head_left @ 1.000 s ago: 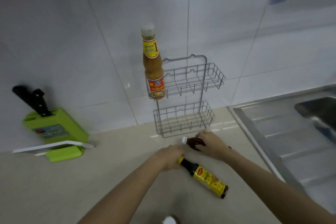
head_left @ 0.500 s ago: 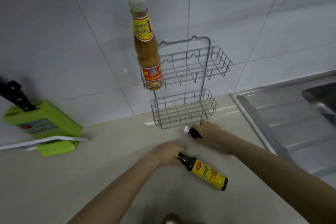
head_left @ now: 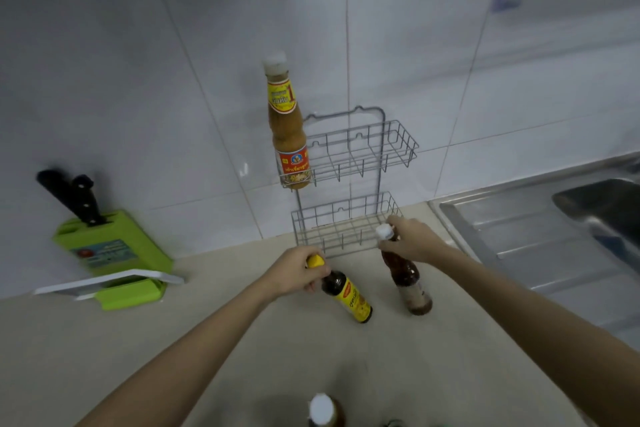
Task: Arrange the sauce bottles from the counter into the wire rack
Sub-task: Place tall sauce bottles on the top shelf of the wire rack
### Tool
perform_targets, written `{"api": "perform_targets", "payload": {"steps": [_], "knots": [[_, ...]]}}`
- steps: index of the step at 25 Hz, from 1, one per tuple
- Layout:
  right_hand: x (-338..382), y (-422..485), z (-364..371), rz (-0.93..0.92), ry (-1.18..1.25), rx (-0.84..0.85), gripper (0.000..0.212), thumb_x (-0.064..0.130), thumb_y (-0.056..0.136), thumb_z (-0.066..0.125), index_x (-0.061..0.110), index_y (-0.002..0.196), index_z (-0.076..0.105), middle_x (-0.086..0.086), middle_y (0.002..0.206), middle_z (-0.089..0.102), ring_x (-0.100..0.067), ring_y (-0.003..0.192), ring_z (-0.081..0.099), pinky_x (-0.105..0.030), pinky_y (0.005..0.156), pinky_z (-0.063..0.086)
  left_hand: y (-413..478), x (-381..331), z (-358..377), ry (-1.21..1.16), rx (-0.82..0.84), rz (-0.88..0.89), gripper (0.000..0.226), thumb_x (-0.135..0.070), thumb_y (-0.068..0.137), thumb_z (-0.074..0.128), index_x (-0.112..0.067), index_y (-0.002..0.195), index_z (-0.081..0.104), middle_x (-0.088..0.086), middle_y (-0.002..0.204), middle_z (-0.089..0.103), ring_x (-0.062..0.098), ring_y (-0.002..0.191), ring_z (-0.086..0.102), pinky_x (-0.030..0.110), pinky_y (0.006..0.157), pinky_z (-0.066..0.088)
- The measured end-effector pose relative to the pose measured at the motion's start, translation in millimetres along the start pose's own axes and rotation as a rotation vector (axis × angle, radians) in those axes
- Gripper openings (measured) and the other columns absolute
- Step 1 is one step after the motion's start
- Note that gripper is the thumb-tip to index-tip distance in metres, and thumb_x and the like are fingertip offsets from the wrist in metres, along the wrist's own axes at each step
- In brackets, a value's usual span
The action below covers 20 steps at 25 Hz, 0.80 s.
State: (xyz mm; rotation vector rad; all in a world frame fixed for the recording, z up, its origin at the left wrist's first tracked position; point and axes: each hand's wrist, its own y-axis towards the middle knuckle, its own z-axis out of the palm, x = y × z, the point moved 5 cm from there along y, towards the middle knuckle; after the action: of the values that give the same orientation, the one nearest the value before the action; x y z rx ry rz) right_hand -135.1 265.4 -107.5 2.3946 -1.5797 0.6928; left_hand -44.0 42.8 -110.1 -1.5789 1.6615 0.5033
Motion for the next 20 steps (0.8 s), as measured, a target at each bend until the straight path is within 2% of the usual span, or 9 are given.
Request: {"api": "perform_targets", "payload": {"steps": [2,3,6,9,13,15,18,20], "knots": [[5.8,-12.4,-13.9,0.002,-0.084,-0.039,0.042,0.051,0.078,0.065,0.017,0.099,0.054,-0.003,0.085,0.060,-0.018,0.065,0.055,-0.028,0.057,0.038,-3.9,-15.5,-6.1,0.154,-0.053,0.049,0.021,-0.024,0.084,0.067,-0.005,0.090,0.061,0.015,0.086,0.067,0.029,0.071,0.069,0.041,0.065,0.058],[9.2,-17.6,-17.0,0.000,-0.168,-0.039,0.044,0.056,0.079,0.061,0.017,0.098,0.054,-0.003,0.085,0.058,-0.018,0.064,0.054,-0.028,0.056,0.038,-5.5,-22.7,-7.0,0.265,-0.067,0.078,0.022,-0.027,0.082,0.068,-0.007,0.091,0.062,0.012,0.092,0.065,0.028,0.079,0.067,0.040,0.068,0.056],[21.4,-30.5,-13.1,-0.080,-0.412,-0.036,0.053,0.061,0.086,0.047,0.012,0.103,0.055,-0.011,0.098,0.064,-0.029,0.088,0.060,-0.031,0.064,0.037,-12.1,-34.3,-5.7,0.485,-0.087,0.098,0.022,-0.029,0.081,0.066,-0.013,0.096,0.061,0.008,0.103,0.059,0.024,0.098,0.055,0.035,0.079,0.046],[29.8,-38.1,-2.8,-0.128,-0.465,0.001,0.057,0.058,0.091,0.038,0.009,0.118,0.047,-0.016,0.106,0.065,-0.033,0.095,0.062,-0.035,0.067,0.038,-17.0,-32.0,-11.4,0.471,-0.141,0.059,0.019,-0.023,0.081,0.066,-0.011,0.095,0.060,0.009,0.104,0.059,0.027,0.096,0.057,0.037,0.080,0.047],[35.9,-43.4,-4.5,-0.163,-0.313,0.198,0.037,0.045,0.089,0.040,0.010,0.103,0.038,-0.019,0.095,0.064,-0.033,0.081,0.057,-0.040,0.071,0.046,-20.8,-28.8,-23.1,0.458,-0.164,0.015,0.019,-0.019,0.082,0.066,-0.010,0.097,0.059,0.011,0.105,0.059,0.029,0.090,0.061,0.042,0.079,0.053],[37.6,-44.0,-6.9,-0.145,-0.330,0.163,0.039,0.049,0.092,0.038,0.011,0.102,0.042,-0.017,0.095,0.065,-0.033,0.082,0.058,-0.041,0.074,0.048,-19.7,-27.3,-24.1,0.463,-0.182,0.006,0.019,-0.019,0.082,0.066,-0.010,0.098,0.060,0.011,0.105,0.060,0.029,0.091,0.062,0.041,0.079,0.053],[37.7,-42.6,-9.5,-0.066,-0.346,0.022,0.056,0.062,0.091,0.034,0.011,0.104,0.050,-0.015,0.096,0.066,-0.032,0.091,0.061,-0.039,0.072,0.046,-18.6,-29.3,-17.6,0.452,-0.220,0.016,0.015,-0.020,0.084,0.064,-0.010,0.093,0.059,0.009,0.101,0.061,0.027,0.092,0.060,0.039,0.078,0.052],[43.0,-43.7,-3.1,-0.073,-0.334,0.079,0.055,0.062,0.091,0.033,0.012,0.106,0.049,-0.013,0.096,0.065,-0.032,0.085,0.063,-0.038,0.066,0.047,-17.2,-32.5,-9.3,0.456,-0.223,0.050,0.016,-0.020,0.085,0.064,-0.012,0.097,0.057,0.006,0.103,0.063,0.025,0.094,0.060,0.036,0.076,0.050]]}}
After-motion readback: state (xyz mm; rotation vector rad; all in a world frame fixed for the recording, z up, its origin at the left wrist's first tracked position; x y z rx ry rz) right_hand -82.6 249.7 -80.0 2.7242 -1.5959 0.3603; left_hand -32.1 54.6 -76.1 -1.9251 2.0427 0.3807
